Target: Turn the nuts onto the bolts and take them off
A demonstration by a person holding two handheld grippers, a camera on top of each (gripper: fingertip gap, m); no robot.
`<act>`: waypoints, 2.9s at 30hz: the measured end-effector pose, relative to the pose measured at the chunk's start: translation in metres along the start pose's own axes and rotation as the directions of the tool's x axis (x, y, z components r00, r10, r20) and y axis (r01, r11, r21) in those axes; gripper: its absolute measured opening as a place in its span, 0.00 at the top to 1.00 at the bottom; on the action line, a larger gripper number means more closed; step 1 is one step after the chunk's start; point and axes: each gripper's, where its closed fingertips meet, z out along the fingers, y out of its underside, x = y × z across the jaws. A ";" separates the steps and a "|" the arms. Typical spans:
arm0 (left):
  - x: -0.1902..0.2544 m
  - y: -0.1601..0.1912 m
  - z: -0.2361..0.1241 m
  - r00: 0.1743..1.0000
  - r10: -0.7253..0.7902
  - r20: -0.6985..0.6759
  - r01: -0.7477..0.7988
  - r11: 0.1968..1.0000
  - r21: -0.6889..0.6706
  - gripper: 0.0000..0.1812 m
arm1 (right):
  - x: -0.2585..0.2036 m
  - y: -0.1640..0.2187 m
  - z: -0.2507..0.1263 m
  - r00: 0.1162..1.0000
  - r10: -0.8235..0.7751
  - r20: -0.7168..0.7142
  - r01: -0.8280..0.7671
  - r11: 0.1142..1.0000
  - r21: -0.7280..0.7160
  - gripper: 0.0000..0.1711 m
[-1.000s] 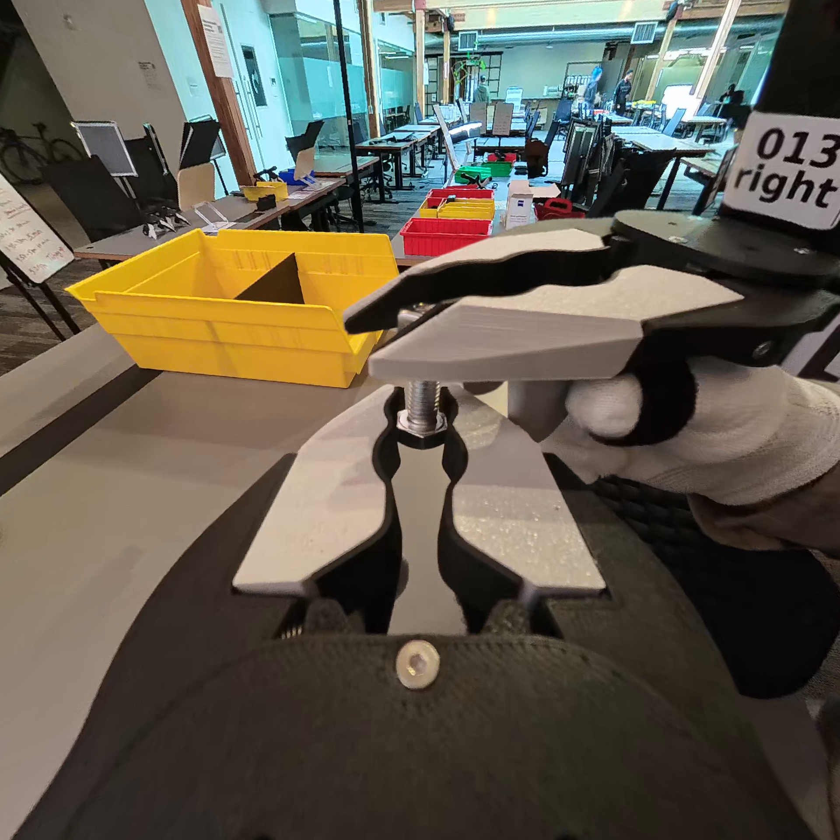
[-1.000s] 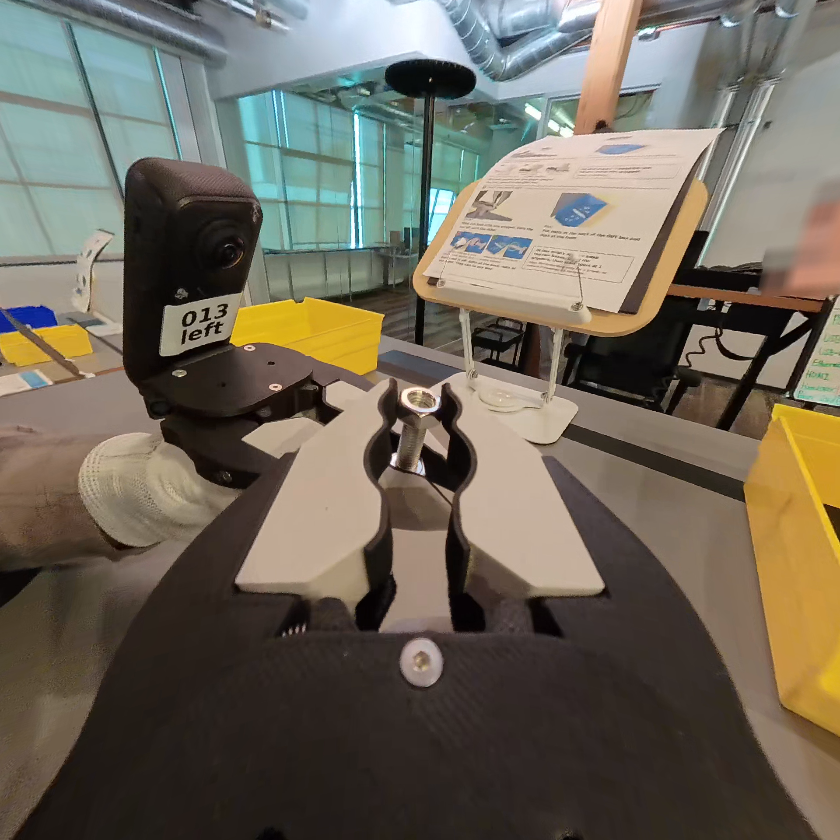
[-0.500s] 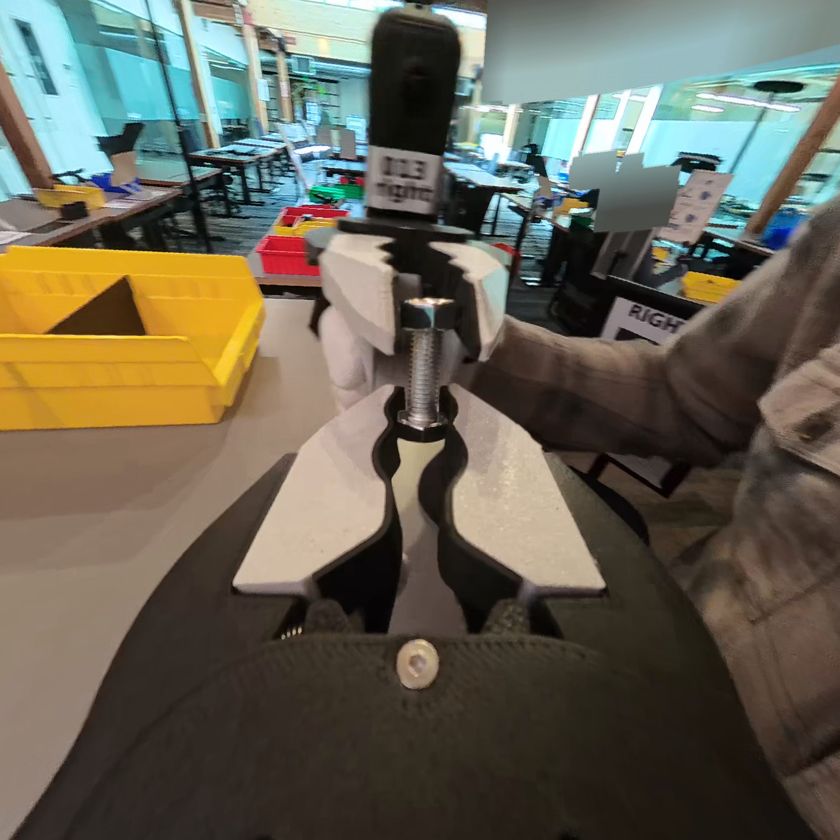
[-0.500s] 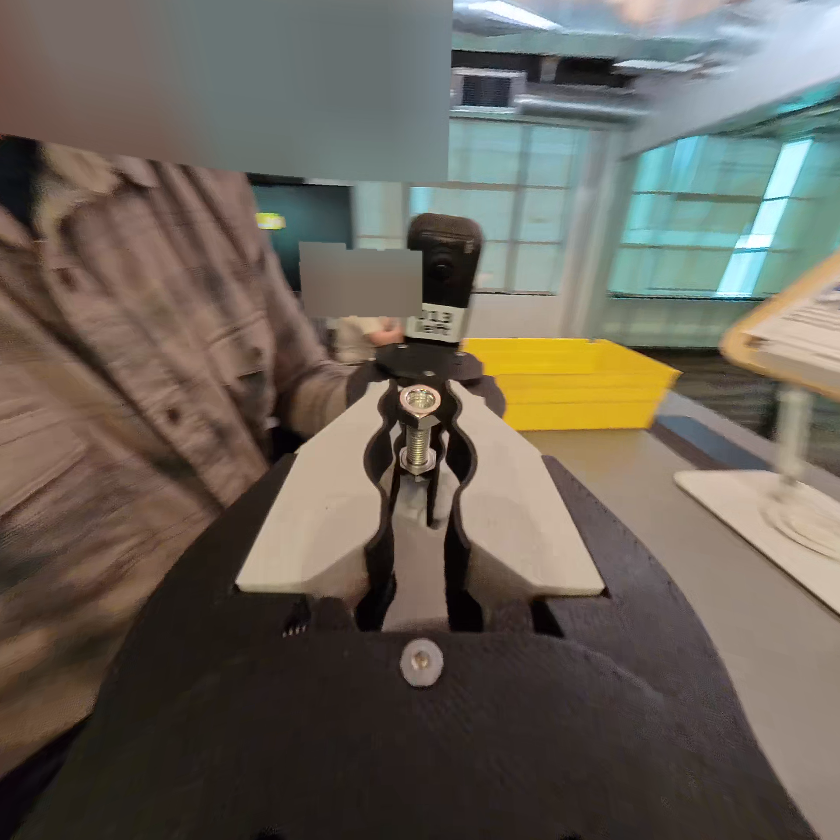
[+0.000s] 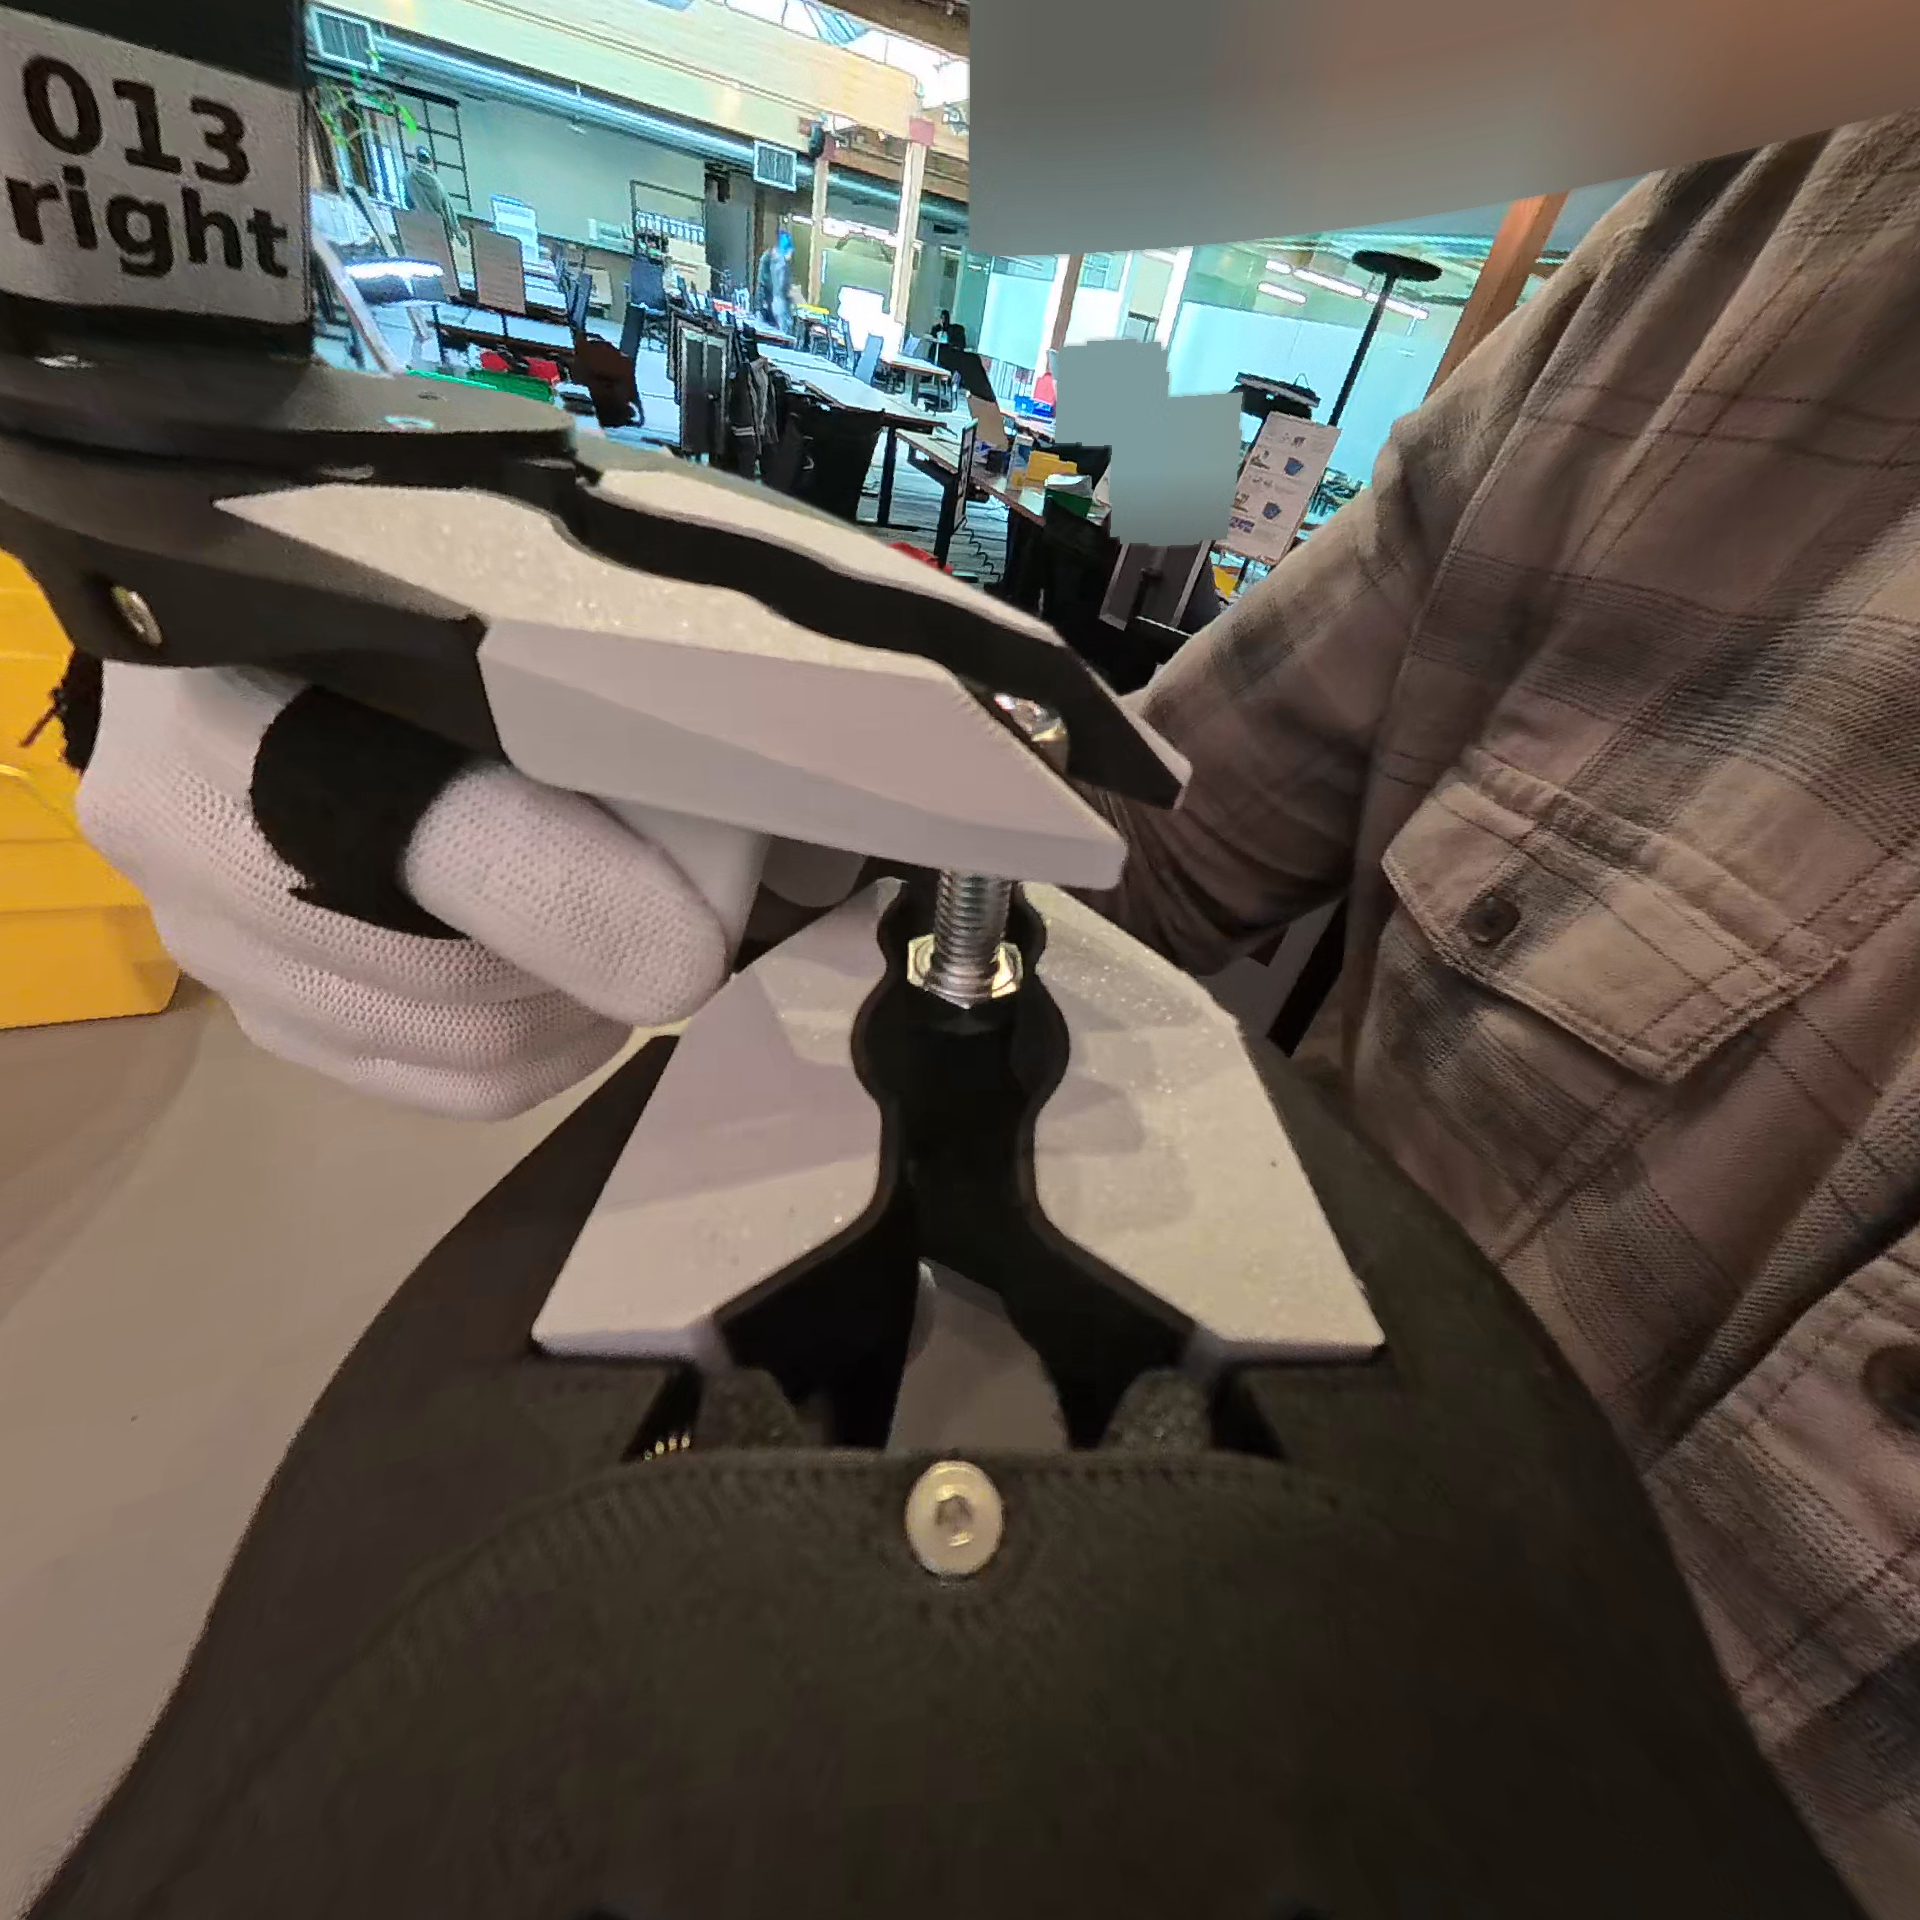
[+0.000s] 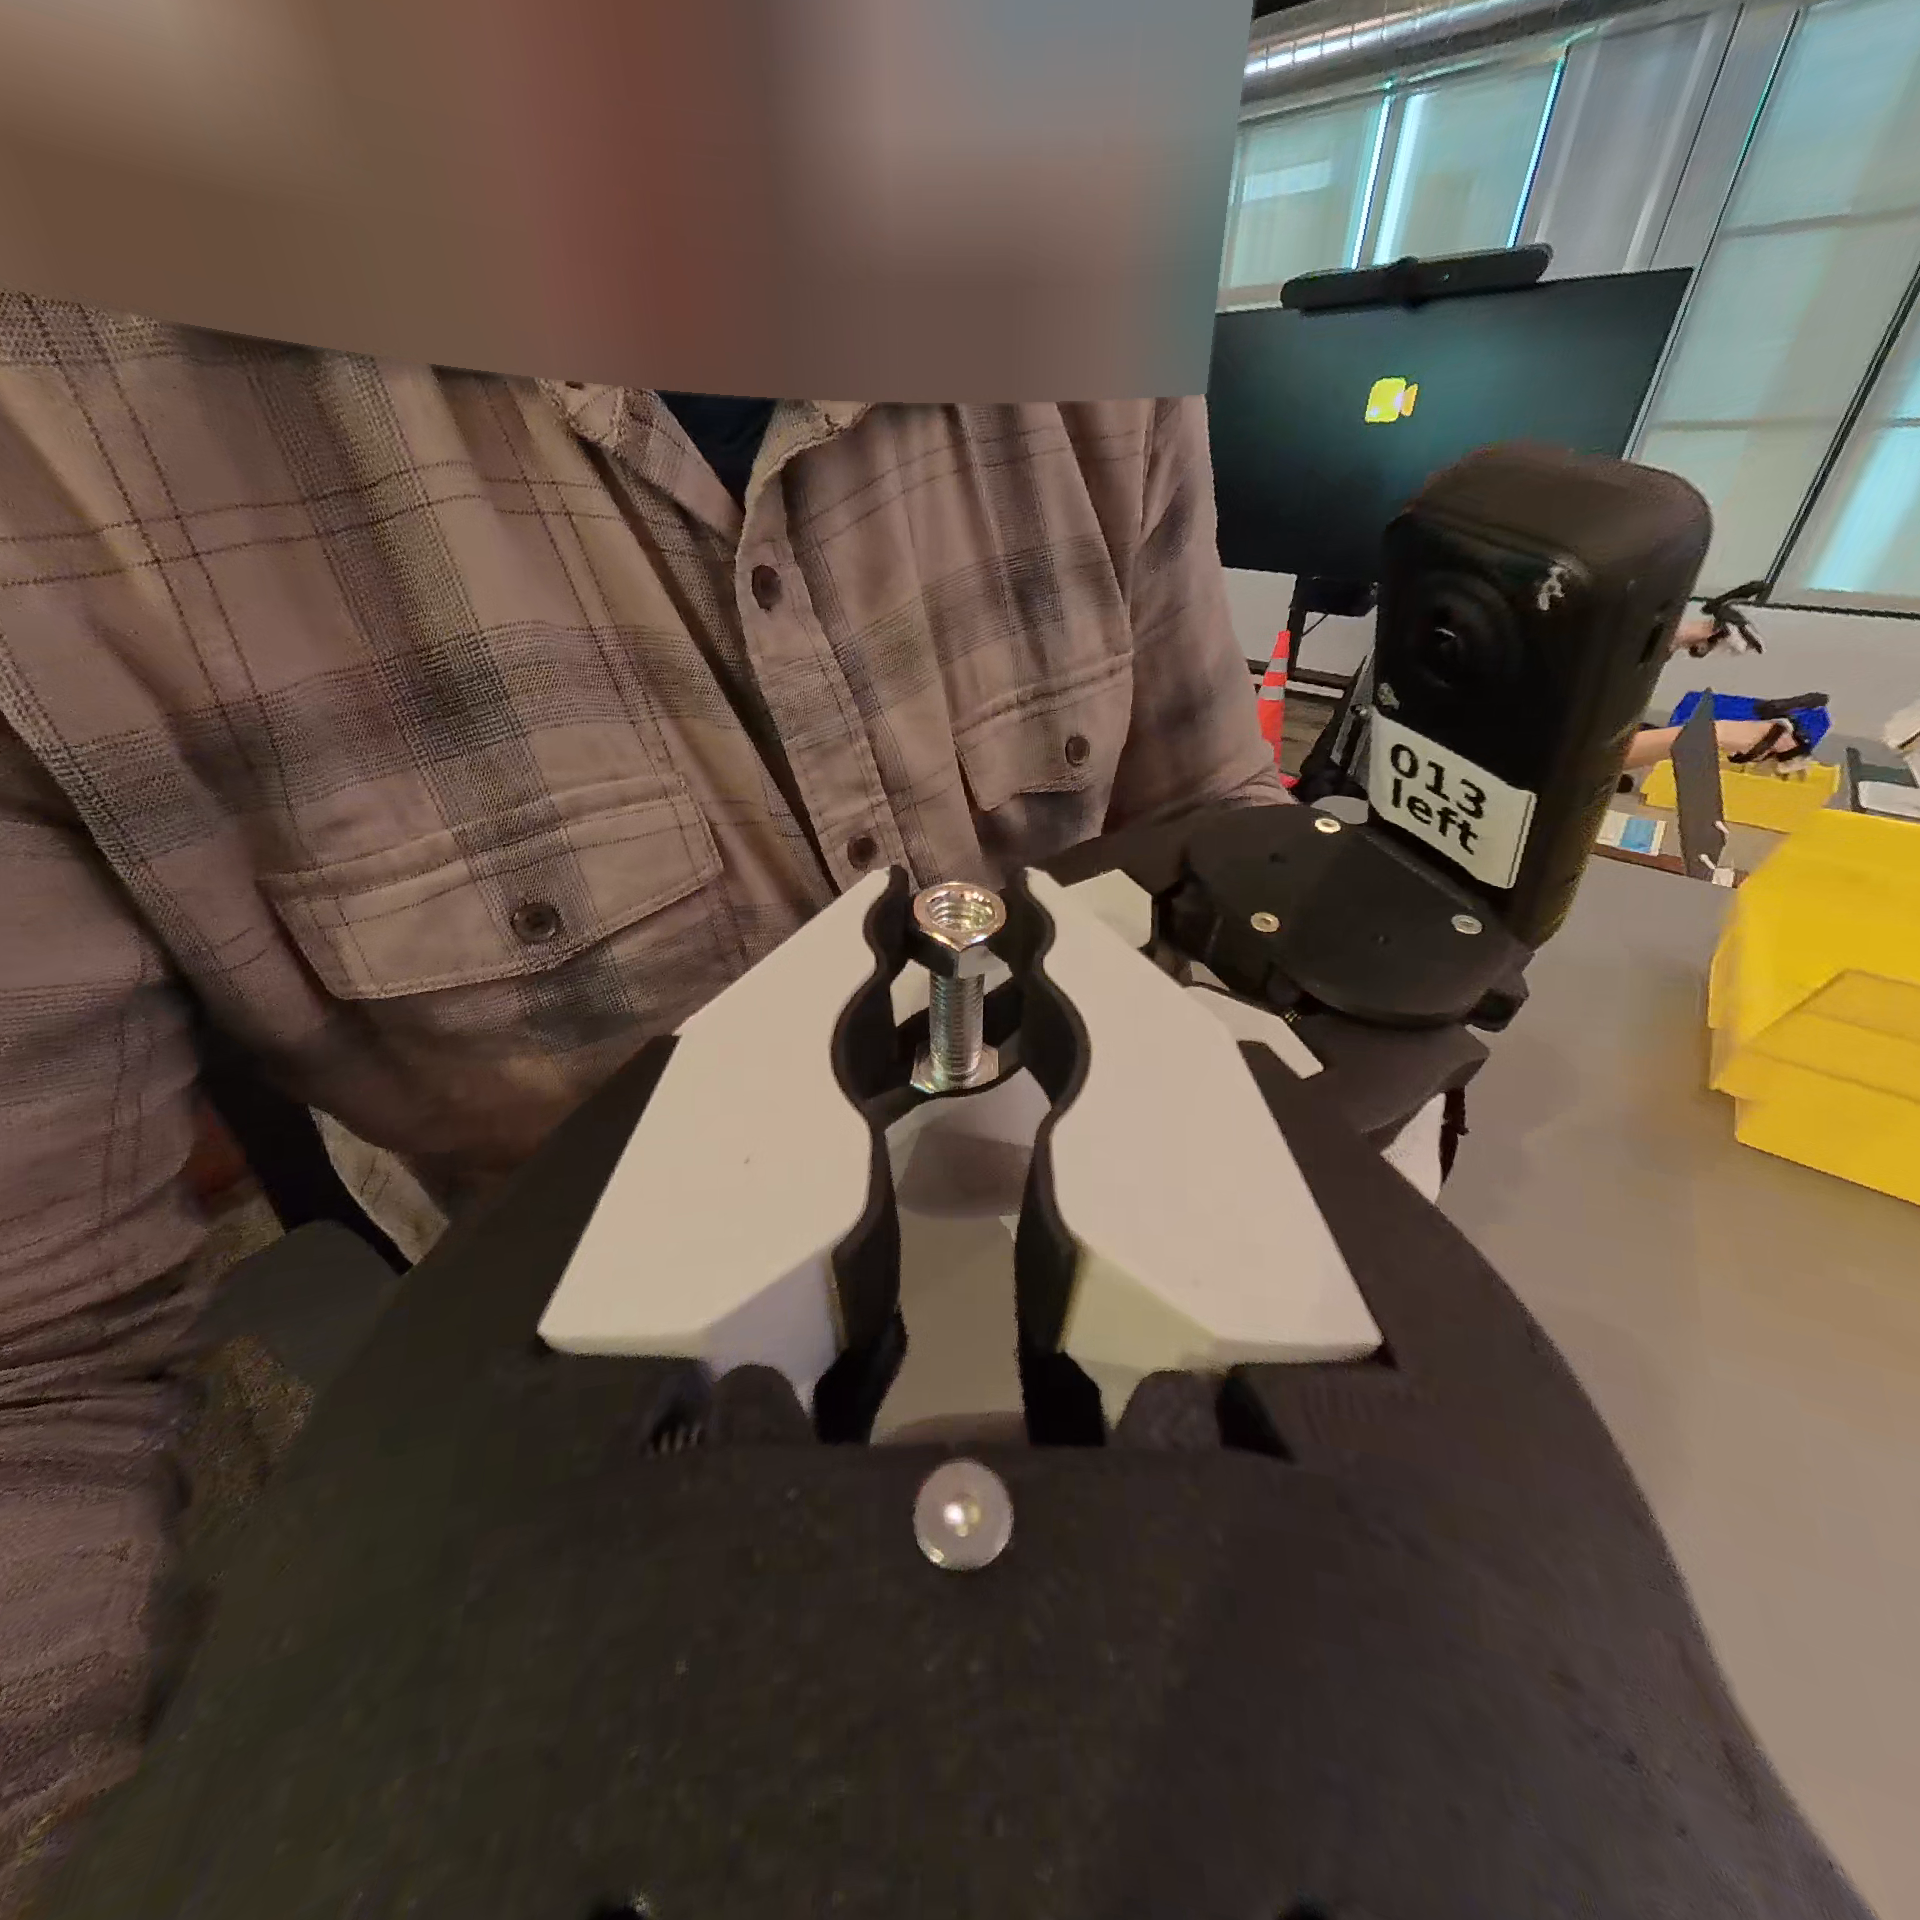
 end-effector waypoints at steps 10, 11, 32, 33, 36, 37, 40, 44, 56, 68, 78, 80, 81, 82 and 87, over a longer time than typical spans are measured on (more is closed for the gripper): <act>-0.029 0.005 -0.008 0.985 0.039 0.167 -0.032 0.999 -0.043 0.92 | 0.021 -0.003 -0.010 0.969 -0.003 -0.246 -0.001 1.000 -0.019 0.70; -0.034 0.005 -0.010 0.978 0.048 0.204 -0.039 0.998 -0.050 0.92 | 0.026 -0.002 -0.013 0.946 -0.008 -0.323 -0.008 0.999 -0.046 0.67; -0.087 -0.003 -0.039 0.806 0.093 0.585 -0.111 0.994 -0.005 0.92 | 0.076 0.004 -0.070 -0.132 0.010 -0.991 0.101 0.995 -0.004 0.89; -0.087 -0.003 -0.039 0.805 0.096 0.586 -0.112 0.994 -0.009 0.92 | 0.075 0.004 -0.071 -0.135 0.021 -0.991 0.101 0.995 0.007 0.90; -0.088 -0.002 -0.038 0.806 0.095 0.585 -0.109 0.994 -0.011 0.92 | 0.075 0.005 -0.073 -0.140 0.006 -0.990 0.083 0.997 -0.006 0.90; -0.087 -0.002 -0.038 0.808 0.095 0.582 -0.110 0.994 -0.010 0.92 | 0.075 0.006 -0.072 -0.136 -0.001 -0.991 0.080 0.997 -0.012 0.90; -0.085 -0.003 -0.037 0.817 0.101 0.568 -0.114 0.993 -0.013 0.92 | 0.074 0.005 -0.070 -0.097 -0.014 -0.995 0.081 0.996 -0.022 0.90; -0.078 -0.005 -0.036 0.857 0.086 0.508 -0.103 0.995 0.005 0.92 | 0.072 0.002 -0.061 0.101 -0.019 -0.995 0.078 0.997 -0.011 0.90; -0.009 -0.008 -0.007 0.994 0.062 0.090 -0.064 0.998 0.025 0.91 | 0.011 -0.009 -0.009 0.961 0.002 -0.277 0.008 0.999 0.033 0.90; 0.003 -0.005 -0.005 0.998 0.068 0.013 -0.068 0.998 0.017 0.91 | -0.003 -0.009 0.001 0.999 0.023 0.034 -0.024 0.999 0.033 0.90; -0.001 -0.004 -0.002 0.997 0.069 0.034 -0.070 0.998 0.009 0.91 | -0.004 -0.009 0.001 1.000 0.002 -0.013 -0.001 0.999 0.038 0.87; -0.003 -0.003 -0.002 0.997 0.070 0.041 -0.070 0.998 0.008 0.91 | -0.004 -0.009 0.003 1.000 -0.003 -0.022 0.004 0.999 0.034 0.86; -0.004 -0.003 -0.002 0.997 0.068 0.046 -0.068 0.998 0.009 0.92 | -0.002 -0.010 0.002 0.999 -0.003 -0.034 0.004 0.999 0.037 0.83; -0.005 -0.004 -0.003 0.997 0.065 0.051 -0.066 0.998 0.010 0.91 | 0.001 -0.010 0.001 0.998 -0.001 -0.058 0.003 0.999 0.034 0.80; -0.030 -0.001 -0.008 0.980 0.073 0.187 -0.072 0.997 -0.012 0.92 | 0.033 -0.008 -0.022 0.913 0.019 -0.408 -0.049 0.997 -0.063 0.71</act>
